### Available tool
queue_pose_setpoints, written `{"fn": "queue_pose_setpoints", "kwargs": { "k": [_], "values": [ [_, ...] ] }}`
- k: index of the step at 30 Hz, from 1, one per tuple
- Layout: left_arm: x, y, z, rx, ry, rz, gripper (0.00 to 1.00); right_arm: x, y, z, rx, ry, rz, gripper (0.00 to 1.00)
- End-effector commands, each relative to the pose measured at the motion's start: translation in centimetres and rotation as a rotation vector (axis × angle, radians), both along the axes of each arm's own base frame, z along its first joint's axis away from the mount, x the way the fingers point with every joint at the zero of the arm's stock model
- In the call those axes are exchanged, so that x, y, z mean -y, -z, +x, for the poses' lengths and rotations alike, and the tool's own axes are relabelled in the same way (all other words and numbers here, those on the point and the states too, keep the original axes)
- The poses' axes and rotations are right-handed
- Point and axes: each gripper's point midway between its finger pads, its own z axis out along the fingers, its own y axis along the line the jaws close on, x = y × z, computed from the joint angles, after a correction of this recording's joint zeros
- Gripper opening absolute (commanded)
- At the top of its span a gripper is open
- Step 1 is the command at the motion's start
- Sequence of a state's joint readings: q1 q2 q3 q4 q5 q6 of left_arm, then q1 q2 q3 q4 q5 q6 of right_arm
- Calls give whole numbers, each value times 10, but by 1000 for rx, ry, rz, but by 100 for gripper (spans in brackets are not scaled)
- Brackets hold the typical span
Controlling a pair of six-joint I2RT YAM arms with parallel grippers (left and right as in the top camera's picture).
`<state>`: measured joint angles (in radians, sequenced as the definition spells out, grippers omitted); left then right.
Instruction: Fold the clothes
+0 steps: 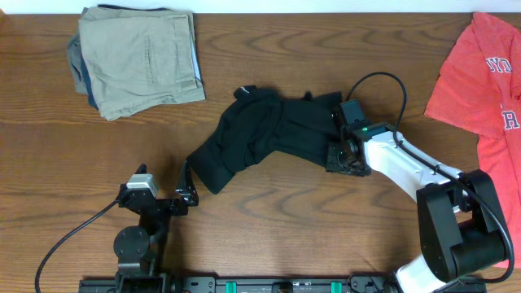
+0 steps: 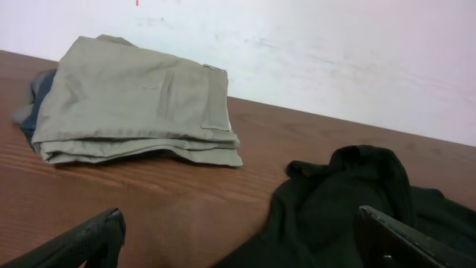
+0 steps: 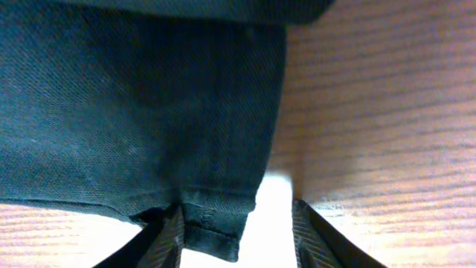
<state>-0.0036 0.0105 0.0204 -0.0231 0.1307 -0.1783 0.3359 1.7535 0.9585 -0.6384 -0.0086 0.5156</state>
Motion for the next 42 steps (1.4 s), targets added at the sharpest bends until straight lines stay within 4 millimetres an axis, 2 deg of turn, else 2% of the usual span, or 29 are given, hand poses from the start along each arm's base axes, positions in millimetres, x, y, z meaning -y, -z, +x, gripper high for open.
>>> {"fn": "queue_pose_setpoints", "kwargs": {
  "k": [1, 11, 16, 24, 26, 31, 38, 42],
  "values": [
    [2, 15, -1, -42, 12, 12, 98, 2, 4, -4, -21, 20, -1, 41],
    [2, 15, -1, -43, 12, 12, 98, -1, 3, 2, 5, 43, 12, 41],
    [2, 15, -1, -43, 12, 12, 98, -1, 3, 2, 4, 46, 12, 28],
    [2, 15, -1, -43, 12, 12, 98, 0, 5, -1, -5, 56, 10, 28],
    [2, 15, -1, -43, 12, 12, 98, 1, 6, -2, -7, 56, 9, 24],
    [2, 15, -1, -43, 12, 12, 98, 1, 10, -3, -2, 75, 14, 1],
    [2, 15, -1, -43, 12, 12, 98, 1, 10, -3, 0, 99, 18, 1],
    [2, 15, -1, -43, 12, 12, 98, 4, -7, 1, 18, 110, 24, 1]
  ]
}}
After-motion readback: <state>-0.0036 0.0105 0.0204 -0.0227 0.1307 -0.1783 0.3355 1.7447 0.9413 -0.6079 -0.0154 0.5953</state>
